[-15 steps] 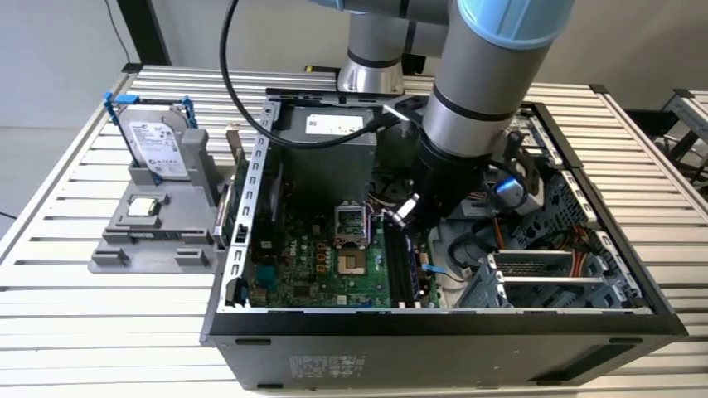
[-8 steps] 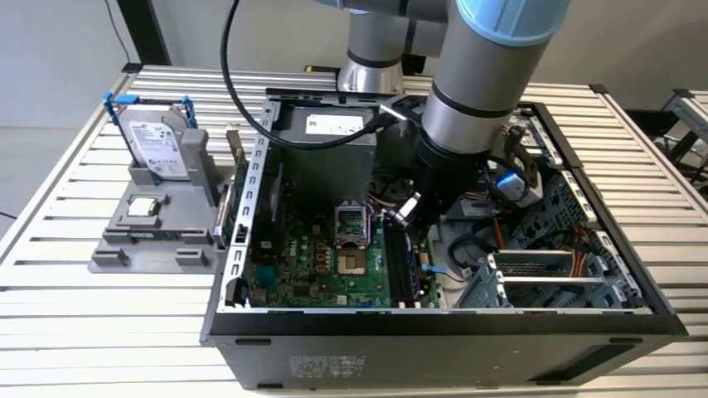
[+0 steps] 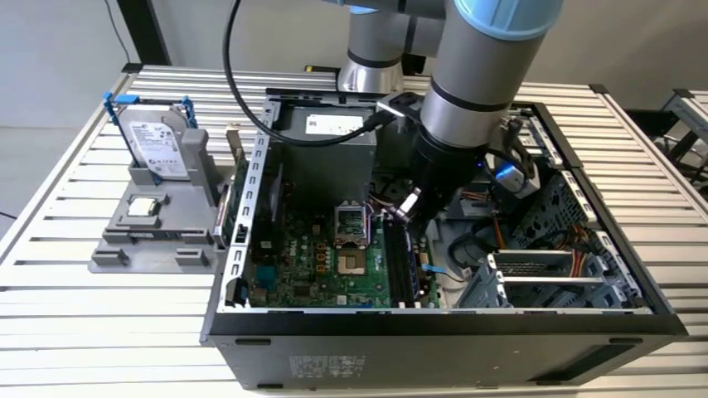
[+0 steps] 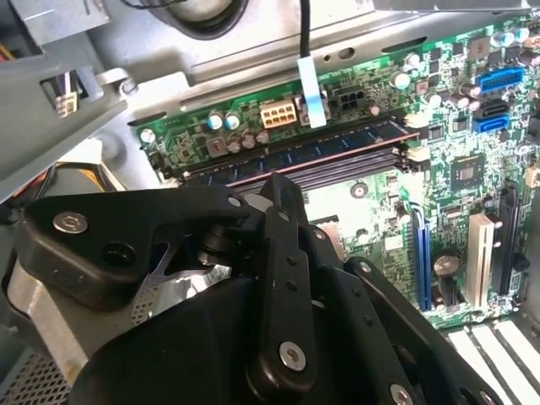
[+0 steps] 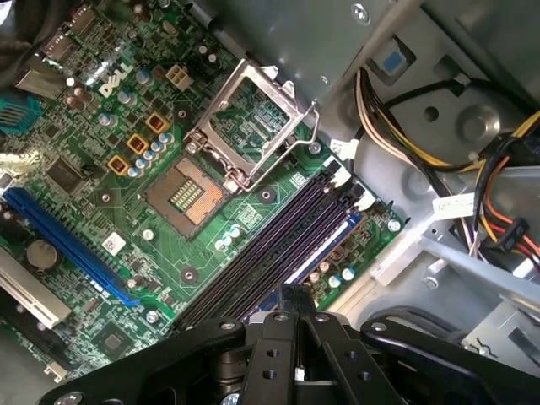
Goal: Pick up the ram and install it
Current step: 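Press down the ram until it locks into place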
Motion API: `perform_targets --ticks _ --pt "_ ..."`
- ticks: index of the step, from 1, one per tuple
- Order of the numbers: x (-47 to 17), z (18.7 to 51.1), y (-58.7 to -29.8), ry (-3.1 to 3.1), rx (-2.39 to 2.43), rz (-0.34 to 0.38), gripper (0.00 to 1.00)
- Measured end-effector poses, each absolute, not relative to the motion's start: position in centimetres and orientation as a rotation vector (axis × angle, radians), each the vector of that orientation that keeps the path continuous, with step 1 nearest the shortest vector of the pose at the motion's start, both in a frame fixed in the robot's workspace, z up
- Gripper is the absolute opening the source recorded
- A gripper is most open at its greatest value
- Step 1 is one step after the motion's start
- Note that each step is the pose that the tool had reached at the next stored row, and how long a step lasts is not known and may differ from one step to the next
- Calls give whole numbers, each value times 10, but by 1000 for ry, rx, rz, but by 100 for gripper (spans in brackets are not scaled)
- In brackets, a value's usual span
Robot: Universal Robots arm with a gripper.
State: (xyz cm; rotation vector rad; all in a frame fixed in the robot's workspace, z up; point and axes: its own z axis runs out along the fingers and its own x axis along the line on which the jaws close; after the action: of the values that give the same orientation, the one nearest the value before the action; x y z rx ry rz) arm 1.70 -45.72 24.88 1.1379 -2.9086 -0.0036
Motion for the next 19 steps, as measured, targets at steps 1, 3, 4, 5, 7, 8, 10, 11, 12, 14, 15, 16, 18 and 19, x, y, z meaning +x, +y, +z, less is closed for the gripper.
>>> perform_targets --ticks 1,3,4,5,7,8,10,11,12,14,15,16,18,19 --pt "17 249 -457 -2904 1149 -4 0" --pt "17 249 -456 -2890 1183 -3 0" --pt "17 249 -456 -2882 1205 -3 0" --pt "17 249 -456 -2872 1227 -3 0" --pt "17 249 -456 -2850 1278 -3 0" --pt "17 249 -456 -2839 1301 -3 0" --pt "17 249 -456 -2817 1350 -4 0" --pt "17 249 -456 -2808 1370 -6 0" --pt "17 249 -456 -2799 1390 -9 0" --pt "17 249 -456 -2785 1425 -19 0" --pt "17 249 -456 -2778 1443 -24 0" --pt "17 249 -456 -2769 1460 -24 0" --pt "17 249 -456 -2748 1500 -24 0" --pt "17 249 -456 -2735 1523 -23 0"
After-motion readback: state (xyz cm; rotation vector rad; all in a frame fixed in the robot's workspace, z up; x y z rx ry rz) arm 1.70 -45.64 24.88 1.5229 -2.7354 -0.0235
